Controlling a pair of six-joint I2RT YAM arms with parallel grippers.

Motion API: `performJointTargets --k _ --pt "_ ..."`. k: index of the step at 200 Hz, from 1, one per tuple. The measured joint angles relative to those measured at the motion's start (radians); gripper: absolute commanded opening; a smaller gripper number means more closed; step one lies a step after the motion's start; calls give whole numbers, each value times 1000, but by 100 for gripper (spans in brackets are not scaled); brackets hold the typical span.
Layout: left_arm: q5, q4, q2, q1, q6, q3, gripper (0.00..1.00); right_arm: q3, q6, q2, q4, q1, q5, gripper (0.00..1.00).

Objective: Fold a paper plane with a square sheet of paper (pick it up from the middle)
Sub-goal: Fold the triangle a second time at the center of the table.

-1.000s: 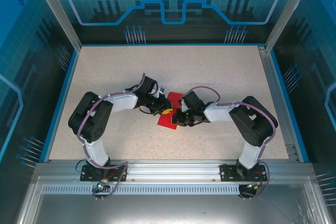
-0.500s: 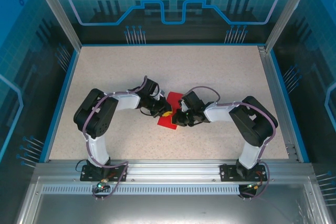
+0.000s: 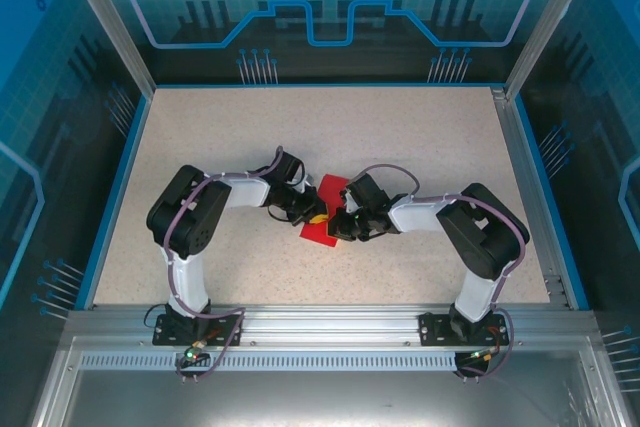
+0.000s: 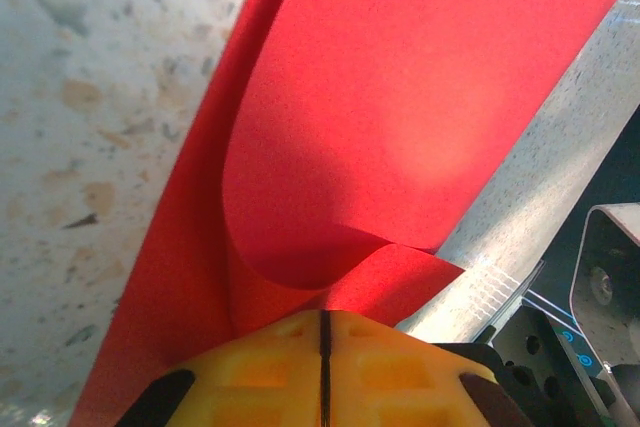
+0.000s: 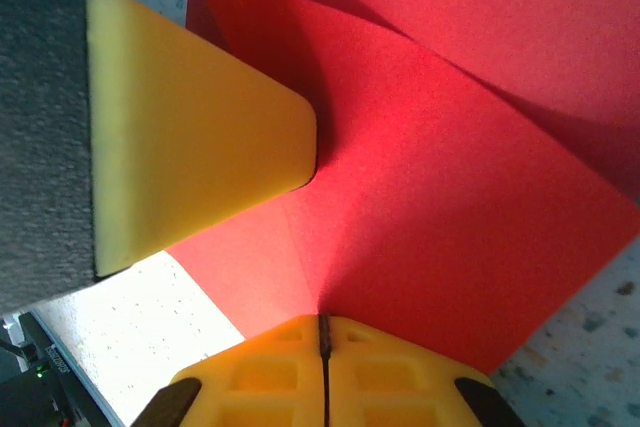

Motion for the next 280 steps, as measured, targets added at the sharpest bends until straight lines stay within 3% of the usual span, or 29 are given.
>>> performJointTargets --k 171,280 --pt "42 -85 37 72 95 65 13 0 -13 0 -2 0 1 6" --pt "5 -143 78 137 125 154 15 1 -21 0 -4 0 -1 6"
